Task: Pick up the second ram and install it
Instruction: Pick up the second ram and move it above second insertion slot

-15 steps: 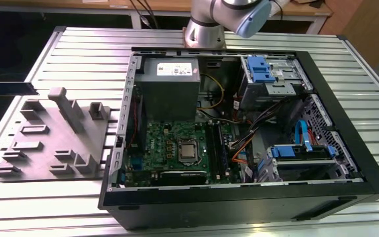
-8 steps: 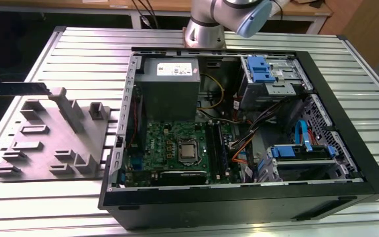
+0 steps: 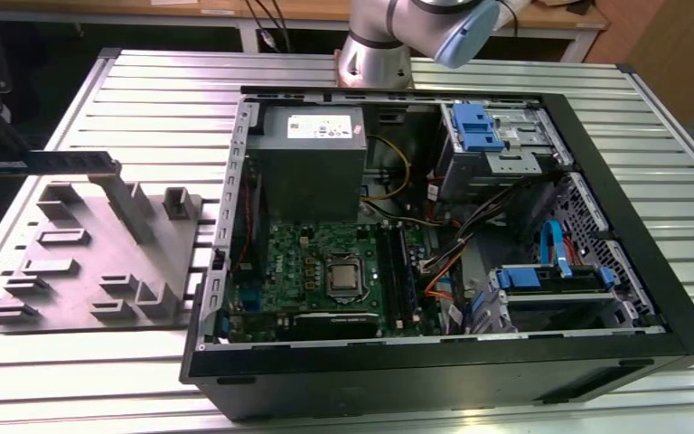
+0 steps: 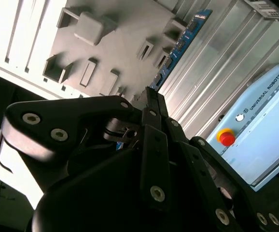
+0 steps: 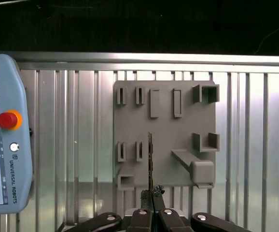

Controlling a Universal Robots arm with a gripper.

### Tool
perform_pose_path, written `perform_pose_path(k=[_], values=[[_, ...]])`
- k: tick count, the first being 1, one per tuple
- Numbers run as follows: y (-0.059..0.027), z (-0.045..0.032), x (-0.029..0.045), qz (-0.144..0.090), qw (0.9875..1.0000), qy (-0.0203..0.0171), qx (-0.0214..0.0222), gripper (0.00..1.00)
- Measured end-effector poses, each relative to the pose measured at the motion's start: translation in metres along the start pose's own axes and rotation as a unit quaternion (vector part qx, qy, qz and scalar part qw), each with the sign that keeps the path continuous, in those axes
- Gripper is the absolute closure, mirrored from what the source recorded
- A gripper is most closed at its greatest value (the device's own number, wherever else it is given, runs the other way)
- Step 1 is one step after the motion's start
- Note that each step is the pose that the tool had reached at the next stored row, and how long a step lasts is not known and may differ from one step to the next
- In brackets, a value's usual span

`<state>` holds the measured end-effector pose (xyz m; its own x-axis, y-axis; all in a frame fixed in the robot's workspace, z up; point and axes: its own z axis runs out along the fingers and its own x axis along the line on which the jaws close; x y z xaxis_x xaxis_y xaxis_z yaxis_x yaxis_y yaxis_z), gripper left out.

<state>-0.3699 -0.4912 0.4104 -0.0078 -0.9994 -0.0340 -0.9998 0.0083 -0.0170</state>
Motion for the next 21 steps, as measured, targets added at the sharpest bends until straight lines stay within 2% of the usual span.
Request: perform_pose_path(k=[21], values=[[-0.0616,0.0011,-0.0005,0.000,1.0000,0.0000,0.0000,0.89]])
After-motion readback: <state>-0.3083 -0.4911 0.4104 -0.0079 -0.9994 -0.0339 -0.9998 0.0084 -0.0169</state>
